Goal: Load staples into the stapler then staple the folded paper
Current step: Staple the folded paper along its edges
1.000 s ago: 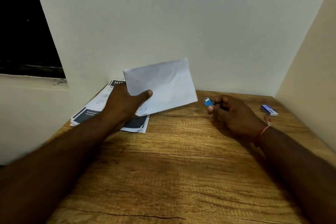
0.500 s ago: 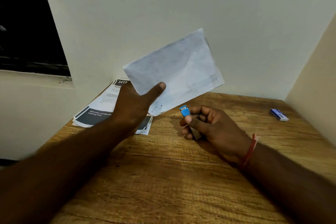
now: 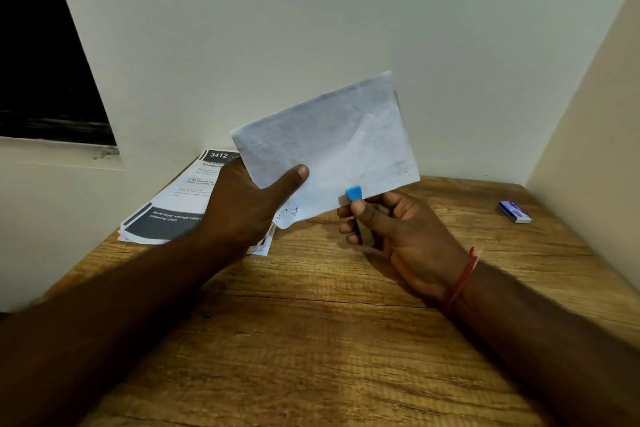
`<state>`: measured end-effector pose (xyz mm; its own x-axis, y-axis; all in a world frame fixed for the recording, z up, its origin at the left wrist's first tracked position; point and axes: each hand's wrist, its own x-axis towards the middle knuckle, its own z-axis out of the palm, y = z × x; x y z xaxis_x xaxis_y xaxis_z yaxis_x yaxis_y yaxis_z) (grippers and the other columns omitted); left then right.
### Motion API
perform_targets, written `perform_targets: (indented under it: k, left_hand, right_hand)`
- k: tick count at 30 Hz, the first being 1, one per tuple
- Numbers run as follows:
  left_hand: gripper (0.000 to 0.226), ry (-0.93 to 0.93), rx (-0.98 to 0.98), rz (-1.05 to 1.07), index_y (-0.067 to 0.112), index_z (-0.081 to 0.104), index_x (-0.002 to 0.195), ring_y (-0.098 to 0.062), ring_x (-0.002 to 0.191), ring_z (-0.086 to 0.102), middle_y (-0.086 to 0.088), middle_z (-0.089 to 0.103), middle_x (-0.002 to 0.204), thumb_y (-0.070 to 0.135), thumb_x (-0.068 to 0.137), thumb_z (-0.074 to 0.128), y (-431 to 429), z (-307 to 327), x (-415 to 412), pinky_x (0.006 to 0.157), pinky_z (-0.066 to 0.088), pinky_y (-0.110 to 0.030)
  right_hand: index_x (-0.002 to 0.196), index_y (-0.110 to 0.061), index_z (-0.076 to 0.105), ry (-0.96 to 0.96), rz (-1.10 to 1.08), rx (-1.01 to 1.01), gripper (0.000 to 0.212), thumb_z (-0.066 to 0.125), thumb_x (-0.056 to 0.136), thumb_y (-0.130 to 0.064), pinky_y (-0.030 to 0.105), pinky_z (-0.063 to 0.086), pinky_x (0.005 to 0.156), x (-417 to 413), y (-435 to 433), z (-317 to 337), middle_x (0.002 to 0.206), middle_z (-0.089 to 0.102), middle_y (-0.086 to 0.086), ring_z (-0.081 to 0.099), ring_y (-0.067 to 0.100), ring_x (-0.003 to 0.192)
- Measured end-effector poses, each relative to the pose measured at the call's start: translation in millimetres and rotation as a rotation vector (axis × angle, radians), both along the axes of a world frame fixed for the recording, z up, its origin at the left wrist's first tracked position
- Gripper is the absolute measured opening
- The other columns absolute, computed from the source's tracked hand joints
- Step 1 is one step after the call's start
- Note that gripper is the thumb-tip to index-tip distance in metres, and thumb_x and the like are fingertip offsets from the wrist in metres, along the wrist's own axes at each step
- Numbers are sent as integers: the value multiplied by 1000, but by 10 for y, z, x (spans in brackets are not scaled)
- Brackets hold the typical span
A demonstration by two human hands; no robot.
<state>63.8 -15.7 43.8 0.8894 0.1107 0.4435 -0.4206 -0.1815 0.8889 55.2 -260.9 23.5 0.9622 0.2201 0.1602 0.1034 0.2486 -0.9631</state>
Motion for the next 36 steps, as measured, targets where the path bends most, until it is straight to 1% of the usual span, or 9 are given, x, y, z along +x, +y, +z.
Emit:
perform_targets:
  k: [4, 7, 14, 16, 20, 23, 28, 32, 36]
  left_hand:
    - [22, -8, -6, 22, 38, 74, 112, 1, 104, 79, 11, 83, 117, 37, 96, 88, 38, 2, 33, 87, 62, -23]
    - [22, 14, 2, 46, 37, 74, 111, -2, 104, 80, 9, 83, 117, 40, 95, 89, 66, -1, 61, 91, 63, -32]
    - [21, 27, 58, 41, 37, 71, 108, 17, 88, 74, 14, 79, 111, 36, 96, 87, 31, 5, 48, 67, 53, -2]
    - [20, 29, 71, 49, 37, 70, 106, 14, 89, 75, 14, 79, 110, 39, 96, 87, 25, 10, 37, 67, 55, -5]
    - [20, 33, 64, 53, 39, 70, 105, 1, 97, 77, 12, 80, 113, 42, 95, 88, 30, 7, 35, 81, 58, -26]
    - [21, 34, 60, 43, 40, 69, 104, 16, 90, 74, 15, 78, 111, 41, 95, 88, 34, 7, 21, 78, 55, -22]
    - [23, 33, 56, 41, 37, 72, 110, 3, 99, 78, 10, 81, 116, 41, 95, 88, 58, -8, 19, 80, 59, -21]
    - [21, 26, 60, 18, 38, 69, 107, 19, 88, 73, 14, 78, 111, 37, 96, 87, 42, -14, 6, 66, 52, -1]
    - [23, 16, 56, 12, 39, 68, 110, 21, 89, 72, 16, 77, 113, 36, 97, 87, 35, -9, 2, 67, 51, 0]
  right_hand:
    - [120, 3, 75, 1, -100, 44, 48, 82, 86, -29, 33, 65, 78, 74, -146, 28, 108, 80, 15, 77, 21, 90]
    - [126, 5, 74, 2, -159, 67, 52, 81, 86, -29, 29, 64, 75, 119, -262, 67, 105, 81, 8, 78, 20, 91]
    - [129, 0, 75, -20, -194, 68, 49, 79, 89, -28, 30, 62, 73, 176, -411, 80, 100, 81, 6, 77, 19, 89]
    - [128, 0, 75, -23, -194, 55, 48, 80, 89, -28, 30, 61, 73, 183, -418, 69, 100, 80, 7, 76, 19, 89]
    - [128, 1, 75, -37, -195, 10, 54, 81, 86, -32, 33, 62, 75, 196, -406, 37, 101, 81, 10, 77, 21, 89]
    - [129, 2, 74, -44, -202, -1, 58, 83, 84, -34, 33, 62, 74, 205, -396, 16, 102, 82, 9, 77, 21, 89]
    - [126, 1, 75, -62, -231, -30, 47, 79, 91, -29, 35, 63, 75, 211, -400, 2, 102, 82, 10, 78, 21, 87]
    - [125, 0, 76, -82, -268, -61, 31, 76, 101, -18, 32, 64, 75, 218, -411, 12, 100, 83, 12, 79, 20, 87]
    - [128, 1, 74, -112, -297, -85, 28, 74, 103, -13, 29, 65, 75, 222, -409, 58, 97, 84, 11, 80, 18, 84]
